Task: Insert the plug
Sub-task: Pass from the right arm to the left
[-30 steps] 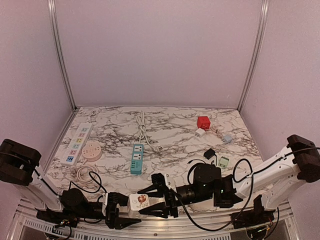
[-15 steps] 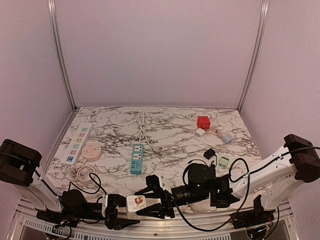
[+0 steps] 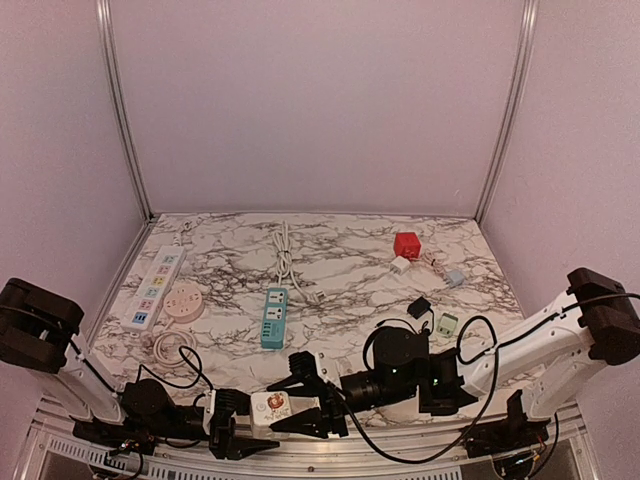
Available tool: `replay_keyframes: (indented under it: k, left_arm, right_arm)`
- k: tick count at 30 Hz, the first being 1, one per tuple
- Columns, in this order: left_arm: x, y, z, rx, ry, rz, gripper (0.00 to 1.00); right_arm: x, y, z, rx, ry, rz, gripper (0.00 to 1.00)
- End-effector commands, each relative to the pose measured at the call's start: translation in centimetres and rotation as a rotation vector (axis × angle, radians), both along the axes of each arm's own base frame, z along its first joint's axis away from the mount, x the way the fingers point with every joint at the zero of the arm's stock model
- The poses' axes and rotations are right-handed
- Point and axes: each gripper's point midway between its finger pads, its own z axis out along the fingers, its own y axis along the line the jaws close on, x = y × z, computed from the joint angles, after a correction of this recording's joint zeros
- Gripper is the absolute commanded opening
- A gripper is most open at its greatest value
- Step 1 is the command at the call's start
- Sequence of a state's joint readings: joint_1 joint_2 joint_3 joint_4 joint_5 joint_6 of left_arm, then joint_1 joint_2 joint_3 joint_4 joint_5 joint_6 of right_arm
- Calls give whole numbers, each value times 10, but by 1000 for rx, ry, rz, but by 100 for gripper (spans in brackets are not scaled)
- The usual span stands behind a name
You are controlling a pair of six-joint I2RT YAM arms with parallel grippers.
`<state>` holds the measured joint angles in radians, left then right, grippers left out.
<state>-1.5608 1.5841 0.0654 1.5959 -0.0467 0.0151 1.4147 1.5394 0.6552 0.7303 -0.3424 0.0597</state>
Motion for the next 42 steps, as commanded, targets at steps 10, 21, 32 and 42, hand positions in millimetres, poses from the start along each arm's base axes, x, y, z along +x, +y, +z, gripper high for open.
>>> replay_keyframes:
  k: [10, 21, 32, 42]
  left_arm:
    - [8, 0, 37, -153, 8, 46, 0]
    - [9, -2, 31, -112, -3, 50, 0]
    - [9, -3, 25, -20, -18, 50, 0]
    - [13, -10, 9, 100, -29, 69, 0]
  right_arm:
    - [-21, 11, 13, 15, -16, 108, 21]
    - [-17, 17, 7, -66, -51, 97, 86]
    - [-11, 31, -22, -282, -84, 96, 94]
    - [-4, 30, -29, -386, -111, 77, 95]
